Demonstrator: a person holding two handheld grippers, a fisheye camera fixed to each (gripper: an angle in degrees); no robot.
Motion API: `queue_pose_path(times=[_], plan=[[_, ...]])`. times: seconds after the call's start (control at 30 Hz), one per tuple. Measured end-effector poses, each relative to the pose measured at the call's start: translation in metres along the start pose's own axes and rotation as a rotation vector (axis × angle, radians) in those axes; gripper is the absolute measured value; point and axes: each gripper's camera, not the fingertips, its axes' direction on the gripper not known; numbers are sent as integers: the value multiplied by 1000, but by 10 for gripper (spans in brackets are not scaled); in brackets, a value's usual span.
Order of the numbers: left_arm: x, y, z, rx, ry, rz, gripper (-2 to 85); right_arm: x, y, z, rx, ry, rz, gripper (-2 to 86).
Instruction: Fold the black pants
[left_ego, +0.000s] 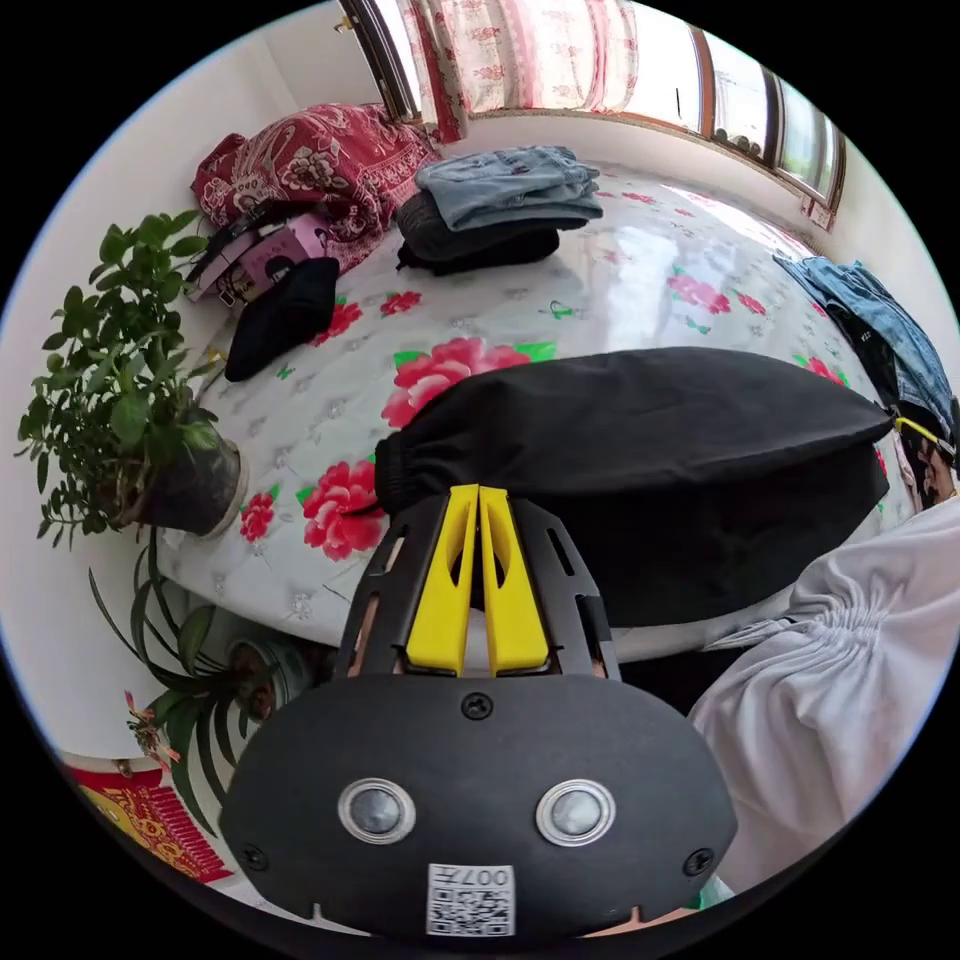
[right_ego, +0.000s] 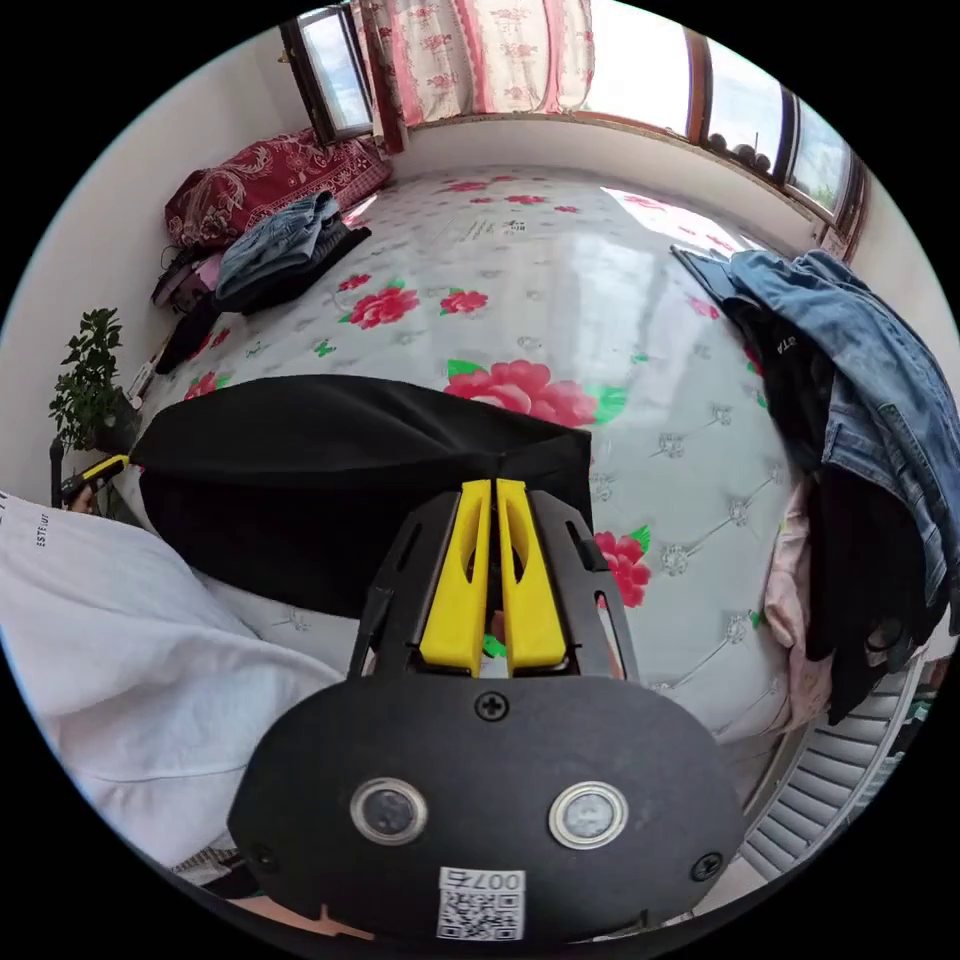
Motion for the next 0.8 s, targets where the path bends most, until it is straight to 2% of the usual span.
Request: queue_pose_path(times=[0.13,0.33,0.5,0.67,0.8], plan=[[4,15,29,-58,33,-54,-4,1,20,23,-90,16,49,-2],[12,10,31,-64,29,-36,-5,2,16,-1,-42,23,40,-3],[22,9,3,1,-26,29,-9,-8,29,-48,115,43,0,-3],[19,13,7,-10,4,-3,-10,-2,45,-24,-7,19,60,-3],[22,4,-3,7,-4,27,-10,-10,39,-37,37,28,28,-3]])
